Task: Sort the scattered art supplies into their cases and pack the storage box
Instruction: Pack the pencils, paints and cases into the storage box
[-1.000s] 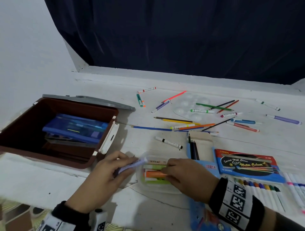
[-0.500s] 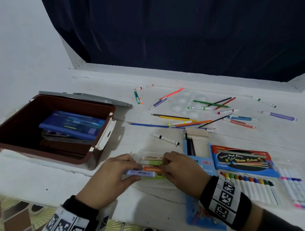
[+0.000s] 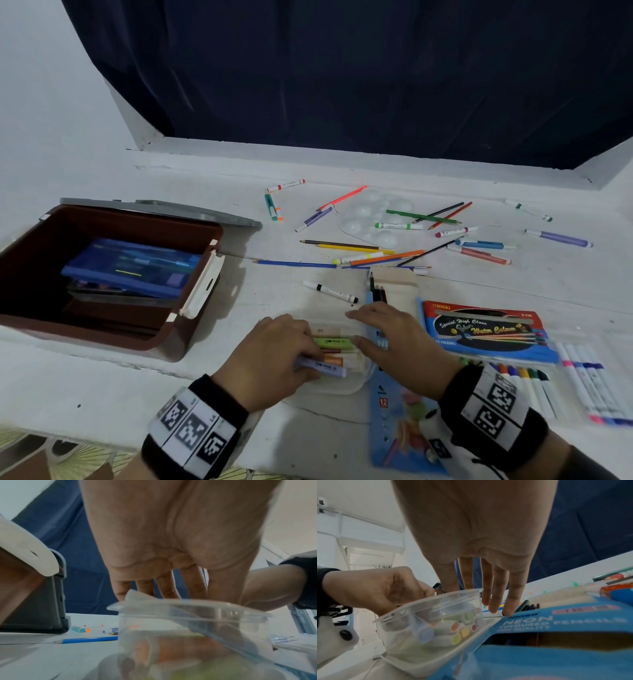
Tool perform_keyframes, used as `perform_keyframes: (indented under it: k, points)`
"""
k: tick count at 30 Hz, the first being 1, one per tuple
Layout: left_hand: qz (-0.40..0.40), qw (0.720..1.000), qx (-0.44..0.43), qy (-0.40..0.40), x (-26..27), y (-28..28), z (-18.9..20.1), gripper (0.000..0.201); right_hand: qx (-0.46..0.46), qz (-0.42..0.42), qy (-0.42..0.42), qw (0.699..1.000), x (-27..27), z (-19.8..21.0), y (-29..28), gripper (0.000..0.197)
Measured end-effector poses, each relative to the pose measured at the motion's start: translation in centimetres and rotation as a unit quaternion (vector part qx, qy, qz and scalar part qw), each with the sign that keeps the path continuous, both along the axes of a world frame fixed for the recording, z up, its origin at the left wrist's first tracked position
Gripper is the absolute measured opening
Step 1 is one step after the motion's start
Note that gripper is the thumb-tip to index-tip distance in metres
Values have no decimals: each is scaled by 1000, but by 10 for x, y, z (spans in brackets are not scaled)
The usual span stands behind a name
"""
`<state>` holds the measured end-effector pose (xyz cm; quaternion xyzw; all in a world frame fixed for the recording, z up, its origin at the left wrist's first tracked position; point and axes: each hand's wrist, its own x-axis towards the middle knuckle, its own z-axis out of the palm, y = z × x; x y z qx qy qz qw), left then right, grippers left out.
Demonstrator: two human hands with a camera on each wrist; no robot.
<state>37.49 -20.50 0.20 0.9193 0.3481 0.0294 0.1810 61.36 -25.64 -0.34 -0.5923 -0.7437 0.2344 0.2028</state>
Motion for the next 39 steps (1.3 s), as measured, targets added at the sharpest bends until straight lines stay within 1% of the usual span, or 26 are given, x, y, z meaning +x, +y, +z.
perform_keyframes:
  k: [2,5,9,10,16,20,23,25,30,34,39]
  points:
    - [-5,1000,8,4,7,2,-1,31,-13,2,-13,1000,-1,-2,1,40]
    - [-14,999,28,13,14,3,-1,28,-6,-12,3,1000,0,-3,2,37]
    - [-12,1000,27,9,15,4,0,30,-14,-3,8,1000,0,1,1,13]
    - [-9,1000,22,8,13,4,0,31,-23,1,4,1000,0,4,1,10]
    - [1,1000,6,-9,6,4,1,30,-115,19,-58,991,-8,26,4,19]
    - [1,1000,18,-13,6,2,2,28,-123,49,-119,984,-22,33,10,21]
    - [5,1000,17,12,6,1,3,29,-117,67,-166,977,-30,36,12,22]
    - [4,1000,18,15,7,0,3,26,-115,71,-183,974,-32,37,14,24]
    - [-2,1000,1,23,6,0,2,24,-110,86,-185,973,-31,38,12,16]
    - [-3,1000,-1,13,4,-1,1,23,-100,71,-169,978,-31,37,12,22]
    - [6,1000,8,-2,7,-4,-2,24,-82,54,-168,981,-30,36,10,19]
